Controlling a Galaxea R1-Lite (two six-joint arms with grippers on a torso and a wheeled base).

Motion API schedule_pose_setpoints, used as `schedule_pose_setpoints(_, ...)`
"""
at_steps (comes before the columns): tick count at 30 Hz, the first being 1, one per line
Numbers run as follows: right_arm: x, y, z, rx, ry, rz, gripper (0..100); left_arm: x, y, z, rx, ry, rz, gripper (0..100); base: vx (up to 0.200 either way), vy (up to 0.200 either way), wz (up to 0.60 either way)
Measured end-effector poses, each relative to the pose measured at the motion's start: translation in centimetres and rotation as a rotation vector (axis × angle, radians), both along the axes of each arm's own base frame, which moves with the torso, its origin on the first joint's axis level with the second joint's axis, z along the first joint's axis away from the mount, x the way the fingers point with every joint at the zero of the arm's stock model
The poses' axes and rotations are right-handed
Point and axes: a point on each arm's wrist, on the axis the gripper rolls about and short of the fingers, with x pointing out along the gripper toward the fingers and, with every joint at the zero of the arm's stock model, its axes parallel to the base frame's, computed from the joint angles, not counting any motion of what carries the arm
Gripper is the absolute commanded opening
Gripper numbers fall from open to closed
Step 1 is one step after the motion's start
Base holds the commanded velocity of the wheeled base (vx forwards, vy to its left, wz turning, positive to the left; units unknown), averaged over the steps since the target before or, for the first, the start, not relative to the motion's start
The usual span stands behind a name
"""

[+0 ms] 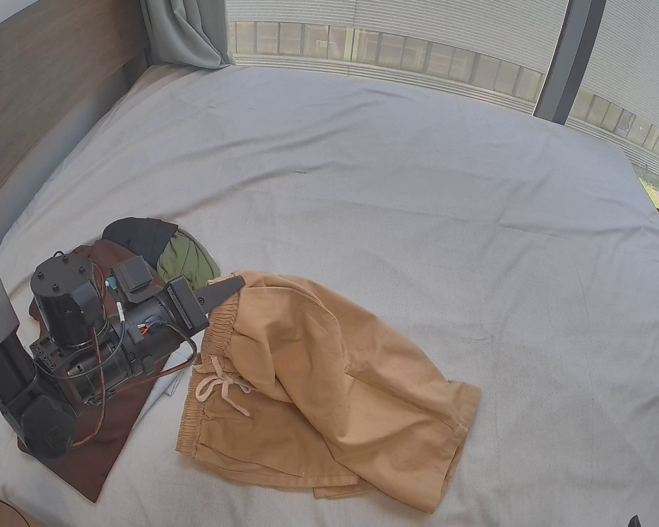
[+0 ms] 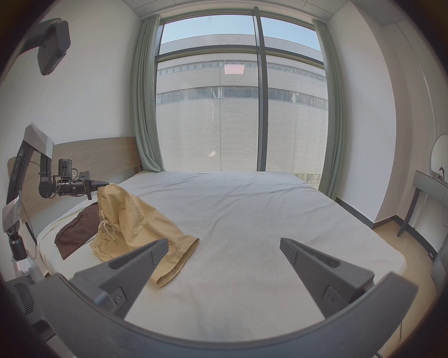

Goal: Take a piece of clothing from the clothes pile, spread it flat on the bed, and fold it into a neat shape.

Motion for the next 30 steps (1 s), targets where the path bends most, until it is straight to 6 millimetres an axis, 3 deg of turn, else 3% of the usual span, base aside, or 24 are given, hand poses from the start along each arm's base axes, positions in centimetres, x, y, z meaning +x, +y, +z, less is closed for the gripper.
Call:
schedule_pose_setpoints(13, 0.0, 0.0, 0.0, -0.001, 0.0, 0.004, 100, 0.9, 1.4, -1.4, 0.079, 0.006, 0.055, 0, 0.0, 0.0, 0.0)
schedule_pose_setpoints(30, 0.0, 0.0, 0.0, -0.024, -0.001, 0.01, 100, 1.3, 2.0, -1.6, 0.094, -0.001, 0.078, 0, 0.0, 0.0, 0.0)
